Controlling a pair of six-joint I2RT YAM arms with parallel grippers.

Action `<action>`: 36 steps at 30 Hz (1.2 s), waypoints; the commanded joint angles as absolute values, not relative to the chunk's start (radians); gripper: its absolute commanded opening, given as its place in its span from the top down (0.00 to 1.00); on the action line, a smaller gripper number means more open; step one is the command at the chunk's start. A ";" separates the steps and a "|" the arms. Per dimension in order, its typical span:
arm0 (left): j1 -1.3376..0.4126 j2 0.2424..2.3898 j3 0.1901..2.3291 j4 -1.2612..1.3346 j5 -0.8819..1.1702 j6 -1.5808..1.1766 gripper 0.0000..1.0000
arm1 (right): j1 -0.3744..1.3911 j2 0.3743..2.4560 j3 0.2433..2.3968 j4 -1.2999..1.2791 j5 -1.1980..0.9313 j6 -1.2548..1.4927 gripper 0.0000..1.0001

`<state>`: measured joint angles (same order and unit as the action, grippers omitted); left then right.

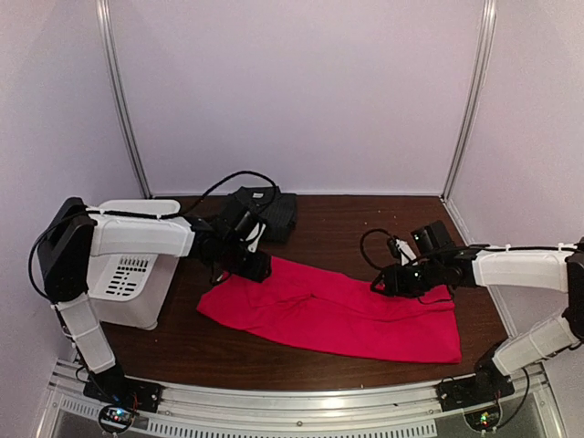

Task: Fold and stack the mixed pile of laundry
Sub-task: Move the rectangle-folded T-shirt to the center of the board, then rotate the rectangle-folded T-shirt at the center of the board.

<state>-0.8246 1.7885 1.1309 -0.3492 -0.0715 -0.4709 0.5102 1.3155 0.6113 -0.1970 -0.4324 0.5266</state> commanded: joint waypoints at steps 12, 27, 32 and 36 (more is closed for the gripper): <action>-0.580 1.773 1.381 -0.416 -0.064 -0.387 0.42 | 0.715 1.779 1.253 -0.225 -0.451 0.229 0.49; -0.480 1.475 1.201 -0.459 -0.095 -0.420 0.38 | 0.912 2.431 1.986 -0.517 -0.391 0.093 0.50; -0.476 1.453 1.205 -0.470 -0.097 -0.417 0.37 | 0.876 2.398 1.842 -0.511 -0.328 0.103 0.51; -0.474 1.450 1.203 -0.474 -0.107 -0.412 0.36 | 0.783 2.305 1.630 -0.454 -0.307 0.160 0.51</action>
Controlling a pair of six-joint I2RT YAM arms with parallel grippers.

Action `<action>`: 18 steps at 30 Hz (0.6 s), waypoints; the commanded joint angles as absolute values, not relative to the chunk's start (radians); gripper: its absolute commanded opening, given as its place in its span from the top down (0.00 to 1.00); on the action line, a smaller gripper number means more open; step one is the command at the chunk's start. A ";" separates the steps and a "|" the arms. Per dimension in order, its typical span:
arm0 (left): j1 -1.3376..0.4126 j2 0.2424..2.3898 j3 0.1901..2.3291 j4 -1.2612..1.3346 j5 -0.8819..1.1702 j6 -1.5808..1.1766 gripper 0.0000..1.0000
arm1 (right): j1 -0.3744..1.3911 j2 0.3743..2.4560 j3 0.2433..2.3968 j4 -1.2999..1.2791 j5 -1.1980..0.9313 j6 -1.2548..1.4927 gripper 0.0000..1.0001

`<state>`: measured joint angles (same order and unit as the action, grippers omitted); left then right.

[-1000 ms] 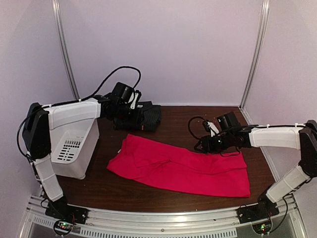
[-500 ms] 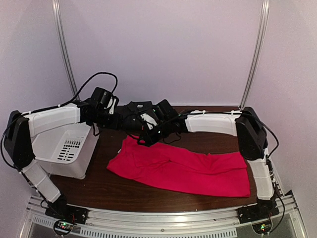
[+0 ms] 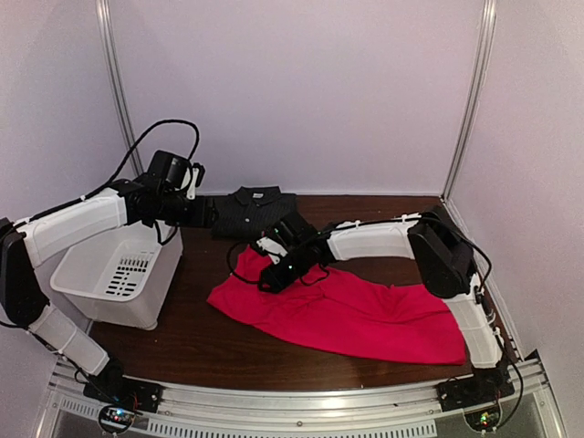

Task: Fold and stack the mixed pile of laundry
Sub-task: Rotate the rectangle-folded T-shirt at the center of the board.

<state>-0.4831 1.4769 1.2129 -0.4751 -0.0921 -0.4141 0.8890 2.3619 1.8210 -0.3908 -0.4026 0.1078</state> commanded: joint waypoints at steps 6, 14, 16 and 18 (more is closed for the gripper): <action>-0.469 1.461 1.202 -0.478 -0.113 -0.404 0.36 | 0.629 2.182 1.346 -0.376 -0.296 0.239 0.53; -0.468 1.482 1.203 -0.475 -0.100 -0.403 0.36 | 0.440 2.241 1.476 -0.372 -0.254 0.288 0.53; -0.468 1.482 1.209 -0.488 -0.107 -0.400 0.36 | 0.403 2.306 1.621 -0.440 -0.250 0.292 0.53; -0.466 1.474 1.216 -0.500 -0.114 -0.394 0.36 | 0.365 2.388 1.779 -0.508 -0.250 0.296 0.53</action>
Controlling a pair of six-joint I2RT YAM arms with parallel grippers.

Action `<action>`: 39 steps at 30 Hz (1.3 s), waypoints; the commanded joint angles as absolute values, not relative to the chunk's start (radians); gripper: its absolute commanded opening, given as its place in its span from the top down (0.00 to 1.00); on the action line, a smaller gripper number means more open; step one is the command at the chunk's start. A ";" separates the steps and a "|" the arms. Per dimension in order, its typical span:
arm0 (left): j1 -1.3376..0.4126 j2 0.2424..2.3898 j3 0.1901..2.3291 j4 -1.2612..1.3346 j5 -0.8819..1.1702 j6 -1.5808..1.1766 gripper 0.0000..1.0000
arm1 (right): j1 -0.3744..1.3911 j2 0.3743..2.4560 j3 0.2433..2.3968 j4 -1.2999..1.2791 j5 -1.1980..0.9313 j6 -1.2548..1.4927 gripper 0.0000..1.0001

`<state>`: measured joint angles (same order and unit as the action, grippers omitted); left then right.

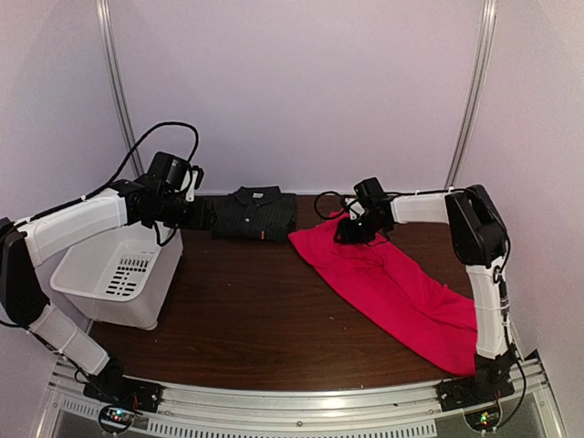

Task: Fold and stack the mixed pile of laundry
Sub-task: Rotate the rectangle-folded T-shirt at the center of the board.

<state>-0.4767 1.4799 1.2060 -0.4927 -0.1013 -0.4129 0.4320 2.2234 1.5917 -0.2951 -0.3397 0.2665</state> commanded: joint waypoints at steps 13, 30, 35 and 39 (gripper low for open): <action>-0.454 1.415 1.124 -0.454 0.031 -0.376 0.35 | 0.190 2.700 2.450 -0.675 -0.405 0.325 0.50; -0.495 1.437 1.080 -0.371 0.080 -0.356 0.35 | 0.303 1.695 1.235 -0.515 -0.313 0.286 0.50; -0.497 1.437 1.067 -0.368 0.082 -0.355 0.35 | 0.368 1.631 1.019 -0.488 -0.299 0.339 0.59; -0.497 1.424 1.055 -0.363 0.087 -0.364 0.35 | 0.385 1.637 0.916 -0.438 -0.314 0.374 0.64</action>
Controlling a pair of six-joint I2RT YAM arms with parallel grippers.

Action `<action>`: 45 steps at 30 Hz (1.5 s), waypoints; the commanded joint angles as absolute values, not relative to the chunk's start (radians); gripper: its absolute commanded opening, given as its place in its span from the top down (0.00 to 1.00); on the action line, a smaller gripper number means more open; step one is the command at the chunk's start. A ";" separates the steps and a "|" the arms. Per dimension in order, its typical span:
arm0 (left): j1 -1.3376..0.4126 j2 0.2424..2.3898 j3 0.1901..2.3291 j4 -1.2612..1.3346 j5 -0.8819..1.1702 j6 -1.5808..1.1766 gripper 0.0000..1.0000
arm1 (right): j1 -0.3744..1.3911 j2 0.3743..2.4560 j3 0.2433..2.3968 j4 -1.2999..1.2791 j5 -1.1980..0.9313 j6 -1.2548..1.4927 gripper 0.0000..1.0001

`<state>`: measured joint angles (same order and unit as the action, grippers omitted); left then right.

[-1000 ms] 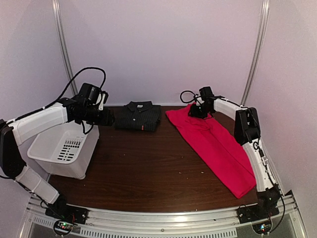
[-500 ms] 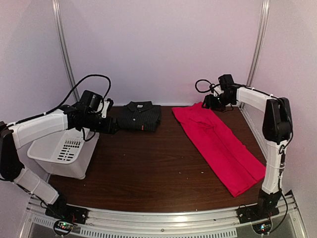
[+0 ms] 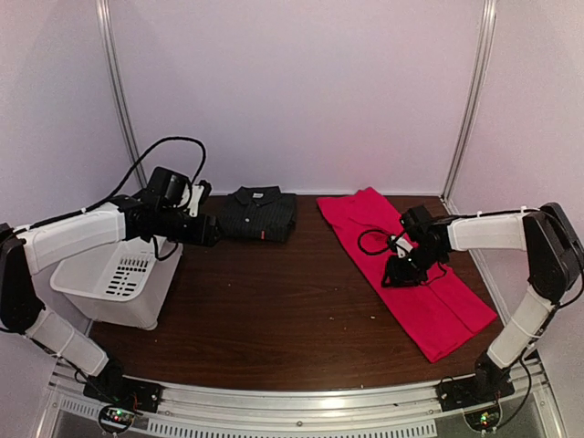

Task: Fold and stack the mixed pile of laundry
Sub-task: Rotate the rectangle-folded T-shirt at the center of the board, then pick up the rectangle-folded T-shirt from the center of the board.

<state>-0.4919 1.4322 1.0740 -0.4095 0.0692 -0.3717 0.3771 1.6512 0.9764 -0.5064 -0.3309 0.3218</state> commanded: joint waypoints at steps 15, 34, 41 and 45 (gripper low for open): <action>-0.497 1.435 1.040 -0.363 0.035 -0.392 0.34 | 0.674 1.992 1.161 -0.117 -0.539 0.692 0.67; -0.821 1.618 1.028 -0.257 0.213 -0.341 0.47 | 0.730 1.438 0.807 -0.212 -0.387 0.636 0.62; -0.972 1.780 1.096 -0.231 0.247 -0.326 0.70 | 0.736 1.317 0.572 -0.130 -0.390 0.716 0.71; -1.015 1.838 1.098 -0.221 0.253 -0.333 0.77 | 0.763 1.323 0.482 -0.032 -0.407 0.782 0.75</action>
